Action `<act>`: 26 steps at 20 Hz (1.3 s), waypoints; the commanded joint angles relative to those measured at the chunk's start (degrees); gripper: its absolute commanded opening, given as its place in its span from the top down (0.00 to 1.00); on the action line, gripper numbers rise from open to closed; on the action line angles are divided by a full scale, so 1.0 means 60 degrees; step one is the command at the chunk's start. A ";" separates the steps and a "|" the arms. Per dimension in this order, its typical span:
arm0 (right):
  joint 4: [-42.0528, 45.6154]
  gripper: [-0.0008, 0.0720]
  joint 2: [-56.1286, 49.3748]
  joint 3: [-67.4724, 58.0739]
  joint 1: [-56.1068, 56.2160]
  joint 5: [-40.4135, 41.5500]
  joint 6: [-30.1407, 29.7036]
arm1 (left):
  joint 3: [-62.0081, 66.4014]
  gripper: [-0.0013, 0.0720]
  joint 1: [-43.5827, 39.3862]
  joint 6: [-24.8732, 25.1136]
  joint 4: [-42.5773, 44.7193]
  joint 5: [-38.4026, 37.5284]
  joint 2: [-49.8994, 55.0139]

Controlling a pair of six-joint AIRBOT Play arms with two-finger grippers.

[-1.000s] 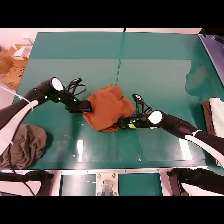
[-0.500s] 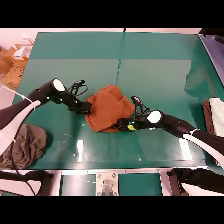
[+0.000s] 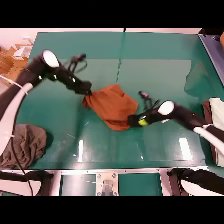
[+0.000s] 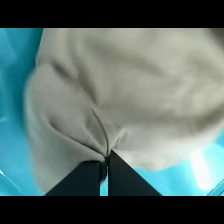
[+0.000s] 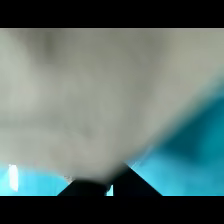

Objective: Fold the shirts.

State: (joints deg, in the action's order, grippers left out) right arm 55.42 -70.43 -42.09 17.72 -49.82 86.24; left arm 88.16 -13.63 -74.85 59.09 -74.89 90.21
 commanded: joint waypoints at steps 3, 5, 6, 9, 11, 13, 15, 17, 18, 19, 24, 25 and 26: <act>0.1024 0.96 0.1927 -0.2200 -0.3479 -0.2703 0.0044 | 0.4725 0.95 0.0007 -0.1078 0.0579 -0.1191 -0.0007; 0.1020 0.96 0.2674 -0.3388 -0.4248 -0.3013 0.0044 | 0.6113 0.95 0.0004 -0.1275 0.0229 -0.0750 -0.0255; 0.1020 0.96 0.3042 -0.4098 -0.4503 -0.3067 0.0040 | 0.6105 0.95 0.0004 -0.1268 -0.0040 0.0033 -0.0747; 0.1031 0.96 0.3840 -0.6492 -0.4783 -0.2958 0.0040 | 0.5512 0.95 0.0004 -0.0637 -0.0510 0.2422 -0.2688; 0.1031 0.96 0.4207 -0.8244 -0.4783 -0.2554 0.0040 | 0.5475 0.95 0.0004 0.0087 -0.0954 0.3490 -0.3858; 0.1031 0.96 0.4495 -0.9898 -0.4783 -0.1916 0.0040 | 0.5475 0.95 0.0004 0.0608 -0.1290 0.4364 -0.4860; 0.1031 0.96 0.4623 -1.1092 -0.4783 -0.1486 0.0036 | 0.5475 0.95 0.0004 0.0962 -0.1297 0.5093 -0.5705; 0.1031 0.96 0.4666 -1.1774 -0.4783 -0.1395 0.0036 | 0.5475 0.95 0.0007 0.1104 -0.1257 0.5708 -0.6193; 0.1031 0.96 0.4666 -1.1887 -0.4783 -0.1399 0.0036 | 0.5475 0.95 0.0004 0.1104 -0.1144 0.5945 -0.6215; 0.1027 0.96 0.4659 -1.1865 -0.4783 -0.1450 0.0036 | 0.5482 0.95 0.0007 0.1100 -0.1064 0.6058 -0.6215; 0.0623 0.96 0.4659 -1.0269 -0.4765 -0.1643 0.0036 | 0.4477 0.95 0.0007 0.1064 -0.0240 0.6215 -0.5355; 0.0401 0.96 0.4663 -0.9650 -0.4761 -0.1741 0.0033 | 0.4335 0.95 0.0007 0.1067 -0.0131 0.6207 -0.4929; 0.0175 0.96 0.4659 -0.9001 -0.4761 -0.1821 0.0004 | 0.4302 0.95 0.0004 0.1071 -0.0131 0.6153 -0.4408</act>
State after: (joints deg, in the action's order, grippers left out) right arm 59.66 -42.52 -103.18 -10.87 -59.51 86.46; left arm 116.14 -13.65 -68.64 56.40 -38.96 58.98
